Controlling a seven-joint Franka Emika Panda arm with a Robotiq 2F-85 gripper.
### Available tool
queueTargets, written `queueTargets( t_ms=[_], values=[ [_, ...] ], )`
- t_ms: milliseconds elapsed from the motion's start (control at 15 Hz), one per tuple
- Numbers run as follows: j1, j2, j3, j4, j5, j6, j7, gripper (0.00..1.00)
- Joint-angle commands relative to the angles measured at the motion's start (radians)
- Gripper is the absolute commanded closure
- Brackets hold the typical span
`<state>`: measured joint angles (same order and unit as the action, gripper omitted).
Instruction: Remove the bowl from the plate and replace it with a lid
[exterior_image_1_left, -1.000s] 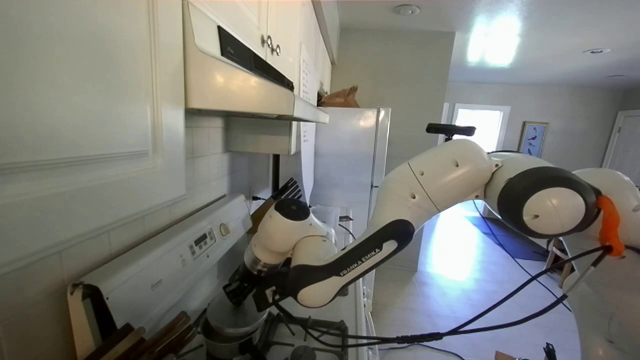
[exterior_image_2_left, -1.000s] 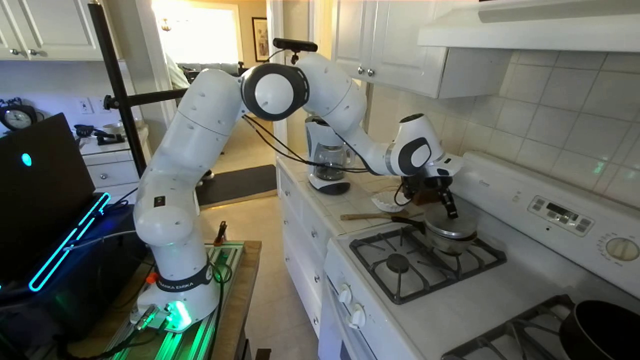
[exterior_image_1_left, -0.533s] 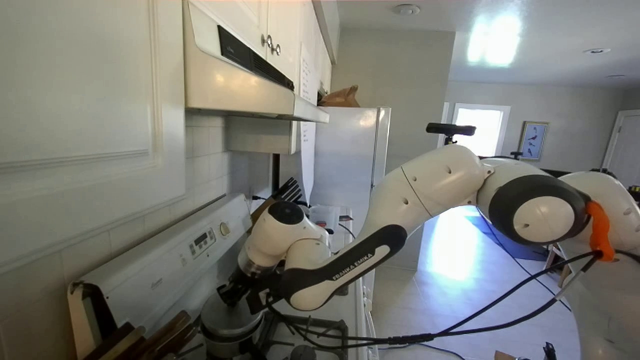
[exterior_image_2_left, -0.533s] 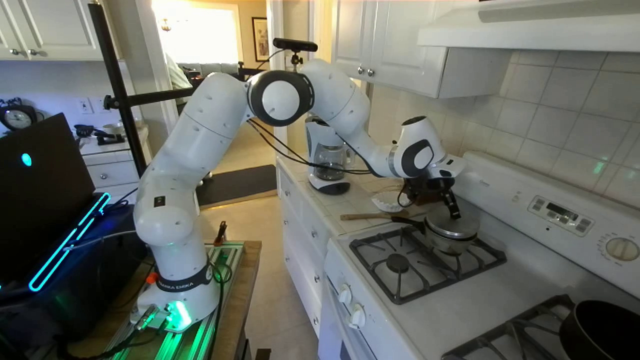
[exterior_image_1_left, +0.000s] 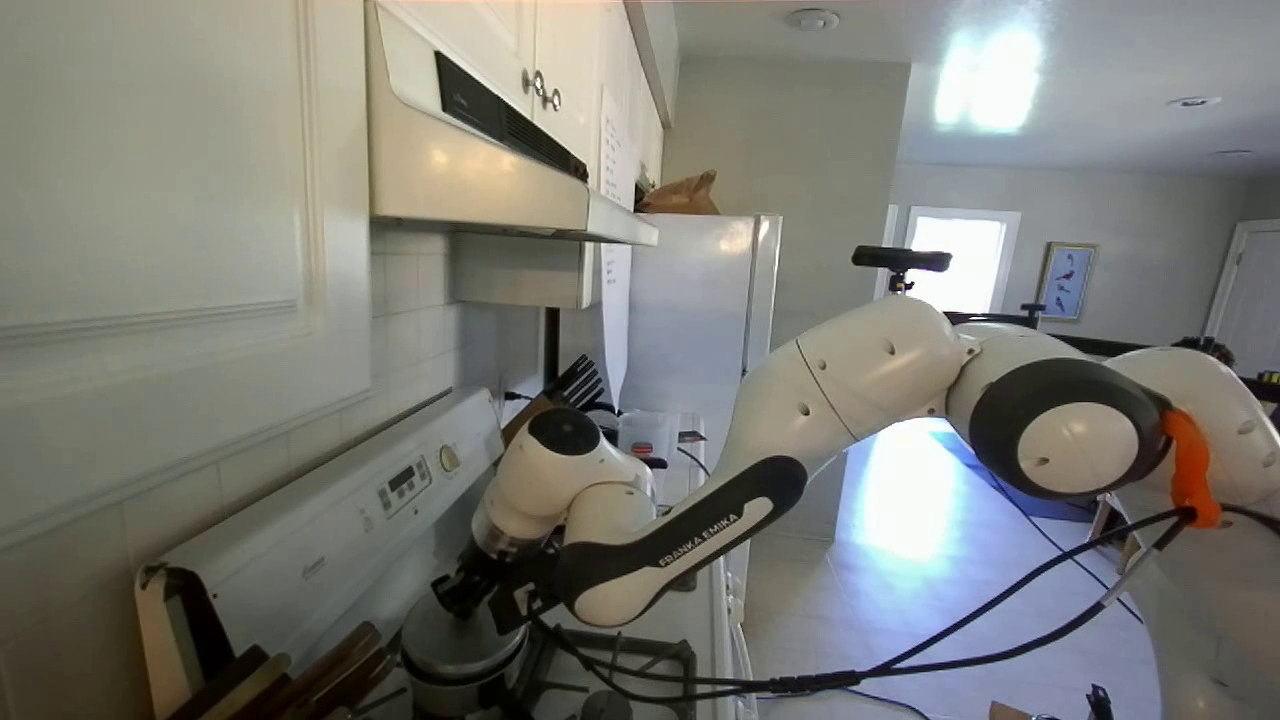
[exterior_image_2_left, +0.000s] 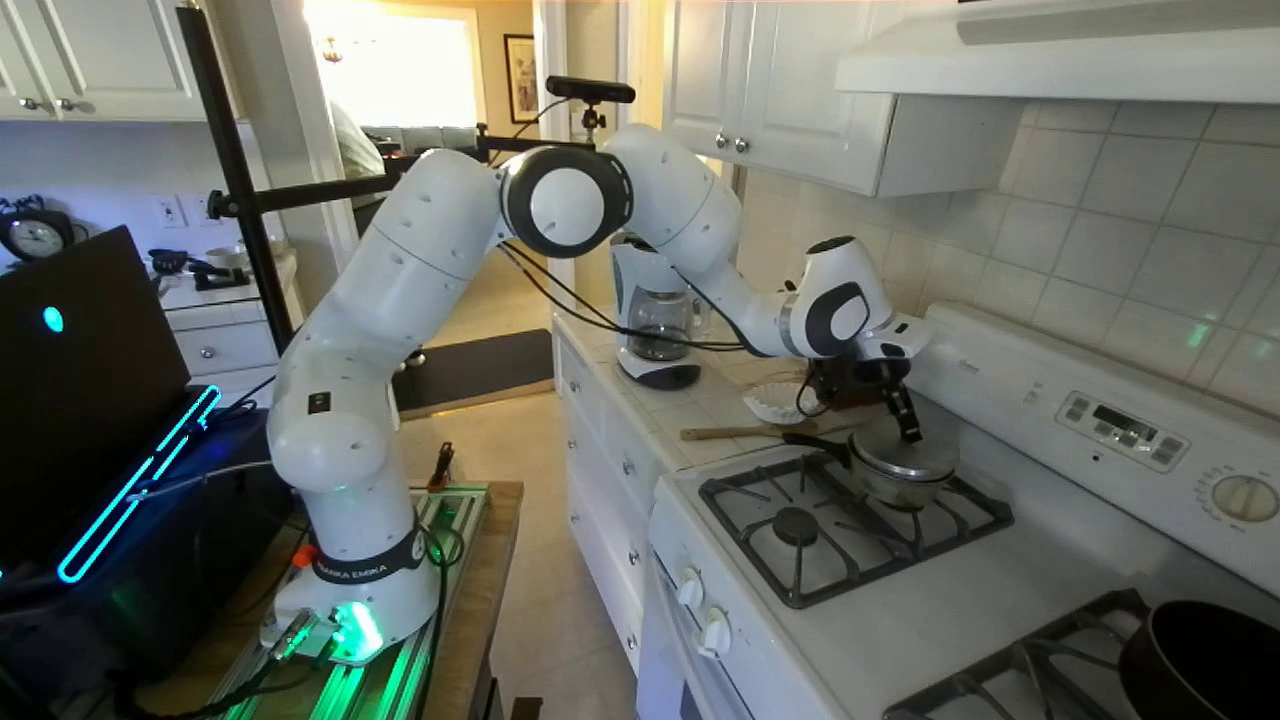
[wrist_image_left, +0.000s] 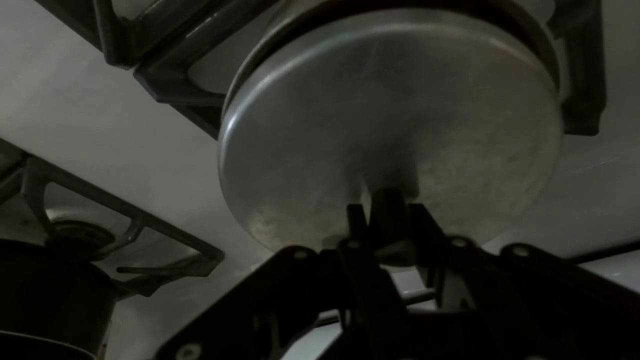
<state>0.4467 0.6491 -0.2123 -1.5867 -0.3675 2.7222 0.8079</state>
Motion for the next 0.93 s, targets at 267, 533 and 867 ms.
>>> queueTargets(
  t_ms=[267, 533, 867],
  values=[
    [0.008, 0.012, 0.003, 0.034, 0.000, -0.075, 0.003, 0.94],
    [0.008, 0.015, 0.007, 0.038, -0.001, -0.105, 0.008, 0.94],
    [0.002, 0.012, 0.002, 0.058, -0.005, -0.123, 0.020, 0.30]
  ],
)
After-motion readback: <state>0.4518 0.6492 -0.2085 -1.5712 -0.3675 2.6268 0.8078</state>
